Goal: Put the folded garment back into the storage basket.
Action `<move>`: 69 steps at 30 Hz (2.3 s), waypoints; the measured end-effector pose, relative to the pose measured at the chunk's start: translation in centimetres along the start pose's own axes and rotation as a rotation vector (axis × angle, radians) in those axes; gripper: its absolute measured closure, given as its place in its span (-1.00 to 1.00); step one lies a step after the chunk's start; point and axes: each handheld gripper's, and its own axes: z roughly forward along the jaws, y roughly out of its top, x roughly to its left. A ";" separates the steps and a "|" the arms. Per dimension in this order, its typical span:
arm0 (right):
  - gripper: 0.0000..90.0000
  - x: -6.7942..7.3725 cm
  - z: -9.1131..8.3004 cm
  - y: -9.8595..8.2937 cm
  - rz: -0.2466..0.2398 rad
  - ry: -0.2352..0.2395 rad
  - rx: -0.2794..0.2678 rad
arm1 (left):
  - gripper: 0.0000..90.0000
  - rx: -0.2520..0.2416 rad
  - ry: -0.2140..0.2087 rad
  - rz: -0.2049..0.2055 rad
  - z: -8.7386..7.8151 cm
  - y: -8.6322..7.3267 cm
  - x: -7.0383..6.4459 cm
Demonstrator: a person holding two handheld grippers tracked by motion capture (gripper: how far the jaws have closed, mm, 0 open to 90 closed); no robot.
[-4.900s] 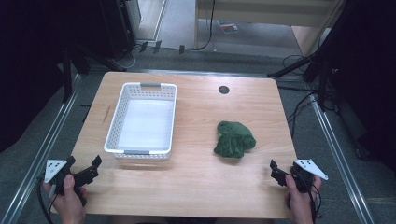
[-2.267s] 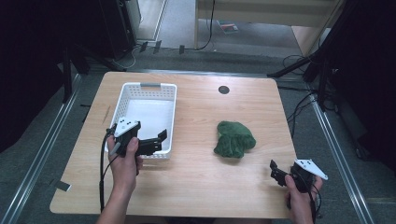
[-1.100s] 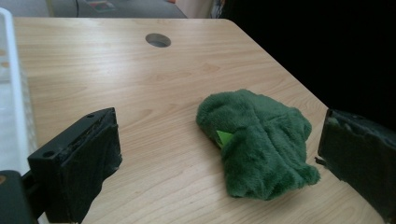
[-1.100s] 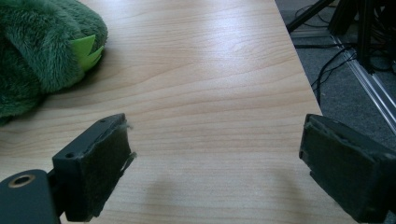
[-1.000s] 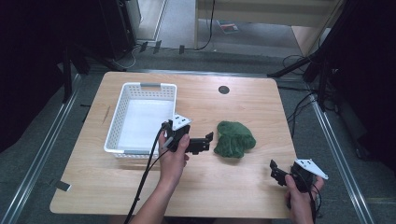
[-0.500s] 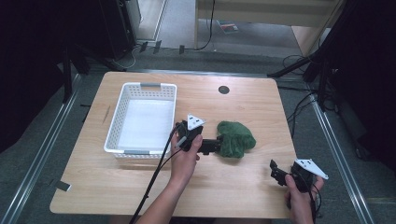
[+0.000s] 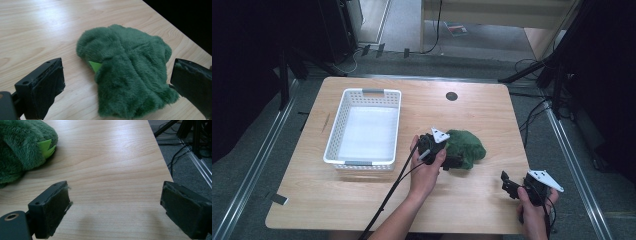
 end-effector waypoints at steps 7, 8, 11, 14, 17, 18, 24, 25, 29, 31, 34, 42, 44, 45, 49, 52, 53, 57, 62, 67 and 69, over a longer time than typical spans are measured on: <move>-0.81 0.0 0.0 0.0 0.001 0.002 0.001 | -1.00 0.031 0.026 -0.005 2.4 -0.6 -1.6; -0.81 0.0 0.0 0.0 0.004 0.002 0.003 | -1.00 0.031 0.026 -0.005 2.4 -0.6 -1.6; -0.81 0.0 0.0 0.0 0.003 0.004 0.002 | -1.00 0.033 0.044 0.002 3.1 -0.7 -2.2; -0.81 0.0 0.0 0.0 0.006 0.004 0.004 | -1.00 0.035 0.048 0.013 3.5 -0.6 -2.8; -0.81 0.0 0.0 0.0 0.004 0.004 0.004 | -1.00 0.051 0.075 0.020 4.0 -0.6 -3.1; -0.81 0.0 0.0 0.0 0.004 0.004 0.004 | -1.00 0.051 0.075 0.020 4.0 -0.6 -3.1; -0.81 0.0 0.1 0.0 0.004 0.004 0.005 | -1.00 0.125 0.108 0.011 5.4 -1.2 -3.0; -0.81 -0.1 0.1 0.0 0.000 0.004 0.003 | -1.00 0.130 0.108 0.009 5.6 -1.2 -2.9; -0.80 -0.1 0.1 0.0 -0.001 0.005 0.006 | -1.00 0.147 0.137 0.009 6.1 -1.0 -3.2; -0.80 -0.1 0.1 0.0 0.001 0.005 0.008 | -1.00 0.155 0.151 0.019 6.4 -1.0 -3.4; -0.80 -0.1 0.1 0.0 0.000 0.006 0.008 | -1.00 0.161 0.170 0.030 6.8 -1.2 -3.6; -0.80 -0.1 0.1 0.0 0.000 0.007 0.009 | -0.89 0.187 0.189 0.065 7.2 -1.6 -3.6; -0.80 -0.1 0.1 0.0 -0.001 0.008 0.010 | -0.80 0.177 0.184 0.065 7.1 -1.5 -3.7; -0.80 -0.1 0.1 0.0 -0.001 0.008 0.010 | -0.75 0.177 0.184 0.065 7.1 -1.5 -3.7; -0.80 -0.1 0.1 0.0 0.000 0.006 0.010 | -0.52 0.140 0.177 0.063 6.6 -1.3 -3.8; -0.80 -0.1 0.1 0.0 0.001 0.006 0.010 | -0.41 0.115 0.164 0.058 6.1 -1.0 -3.9; -0.80 -0.1 0.1 0.0 0.001 0.007 0.010 | -0.38 0.110 0.159 0.059 6.0 -0.9 -3.9; -0.80 -0.1 0.1 0.0 0.001 0.007 0.011 | -0.34 0.097 0.145 0.059 5.7 -0.7 -3.9; -0.80 -0.1 0.1 0.0 0.000 0.008 0.010 | -0.33 0.074 0.129 0.052 5.0 -0.3 -3.8; -0.80 -0.1 0.1 0.0 0.004 0.007 0.013 | -0.33 0.042 0.116 0.040 3.5 0.7 -3.3; -0.80 -0.1 0.1 0.0 0.000 0.008 0.011 | -0.33 0.034 0.118 0.042 2.9 1.0 -3.1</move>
